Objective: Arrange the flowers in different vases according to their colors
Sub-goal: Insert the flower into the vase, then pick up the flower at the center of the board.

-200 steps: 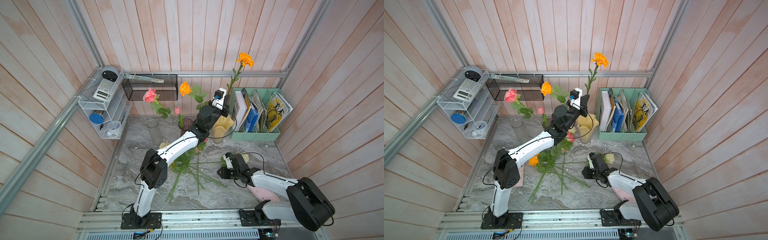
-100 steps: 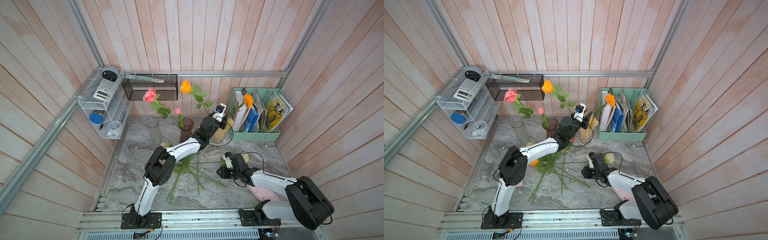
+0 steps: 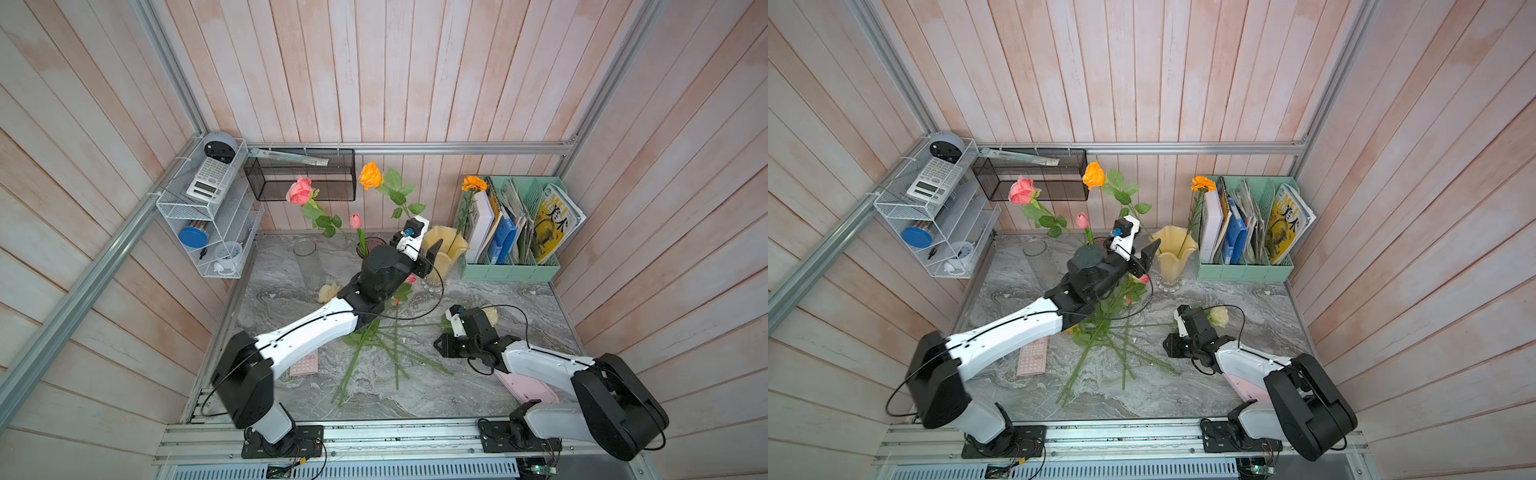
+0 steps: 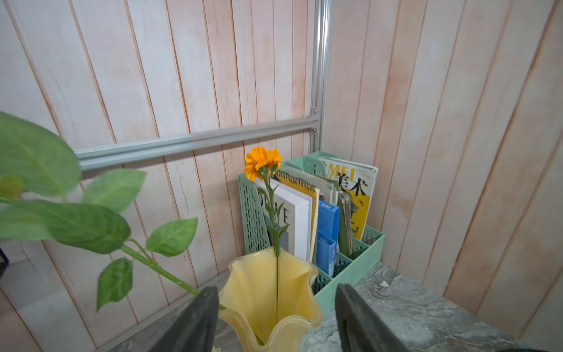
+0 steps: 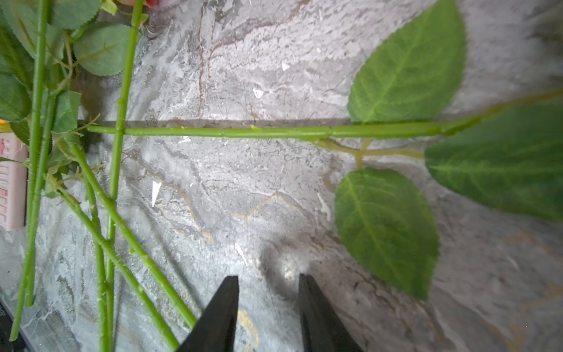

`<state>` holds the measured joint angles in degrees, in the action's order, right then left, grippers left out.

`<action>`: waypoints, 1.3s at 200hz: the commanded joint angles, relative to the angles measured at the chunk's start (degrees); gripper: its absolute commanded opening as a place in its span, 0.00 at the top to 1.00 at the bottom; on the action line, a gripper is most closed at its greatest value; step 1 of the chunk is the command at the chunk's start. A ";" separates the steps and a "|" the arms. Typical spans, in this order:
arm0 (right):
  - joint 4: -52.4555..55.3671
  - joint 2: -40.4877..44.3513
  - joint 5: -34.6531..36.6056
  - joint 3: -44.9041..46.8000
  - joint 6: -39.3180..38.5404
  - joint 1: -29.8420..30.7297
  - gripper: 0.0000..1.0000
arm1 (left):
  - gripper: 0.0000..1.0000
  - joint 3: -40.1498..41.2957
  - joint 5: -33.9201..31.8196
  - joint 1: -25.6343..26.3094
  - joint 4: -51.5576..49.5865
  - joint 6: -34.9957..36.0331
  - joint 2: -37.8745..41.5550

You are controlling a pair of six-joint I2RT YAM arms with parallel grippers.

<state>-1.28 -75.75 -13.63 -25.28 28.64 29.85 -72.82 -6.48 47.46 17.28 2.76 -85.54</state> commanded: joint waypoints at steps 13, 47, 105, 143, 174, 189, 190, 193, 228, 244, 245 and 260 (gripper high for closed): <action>4.09 0.63 0.47 -0.35 -0.85 -0.12 0.61 | 0.34 5.15 -0.18 -3.03 -27.78 -3.43 9.97; 4.52 0.27 0.53 -1.16 -0.96 -0.13 0.61 | 0.37 9.41 2.36 -3.33 -39.22 -4.86 12.85; 2.62 -1.49 0.24 -0.40 -0.26 -0.11 0.61 | 0.50 18.10 -2.79 -3.34 -47.94 -15.27 15.58; 2.63 -2.29 0.08 -1.08 -0.78 -0.09 0.61 | 0.52 23.47 -2.35 -3.26 -47.40 -19.10 15.67; 2.86 -2.30 0.01 -1.62 -1.04 -0.12 0.61 | 0.53 22.54 -3.13 -3.44 -44.24 -17.96 13.05; 2.78 -2.30 0.04 -1.37 -0.96 -0.09 0.61 | 0.53 20.45 -1.70 -3.83 -44.30 -16.17 9.35; 2.73 -2.30 0.02 -1.36 -0.96 -0.12 0.61 | 0.53 20.22 -1.61 -3.89 -44.33 -16.06 9.08; 2.60 -2.30 0.08 -1.27 -0.90 -0.14 0.61 | 0.54 19.85 -1.29 -3.99 -44.35 -15.74 8.24; 2.25 -1.87 0.36 -0.21 -0.76 -0.14 0.61 | 0.59 16.57 1.96 -4.82 -44.57 -13.49 0.66; 2.09 -1.93 0.44 -0.03 -0.74 -0.14 0.61 | 0.60 15.74 1.17 -4.96 -44.18 -13.01 -1.33; 2.08 -1.94 0.44 -0.03 -0.80 -0.09 0.61 | 0.60 15.67 1.14 -4.94 -44.18 -12.99 -1.40; 2.10 -2.17 0.60 -0.08 -1.02 -0.13 0.61 | 0.60 14.88 0.65 -5.06 -43.33 -12.87 -2.32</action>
<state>-0.51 -76.84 -13.63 -26.41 28.23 29.85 -55.46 -6.15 42.76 -27.64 -11.60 -86.80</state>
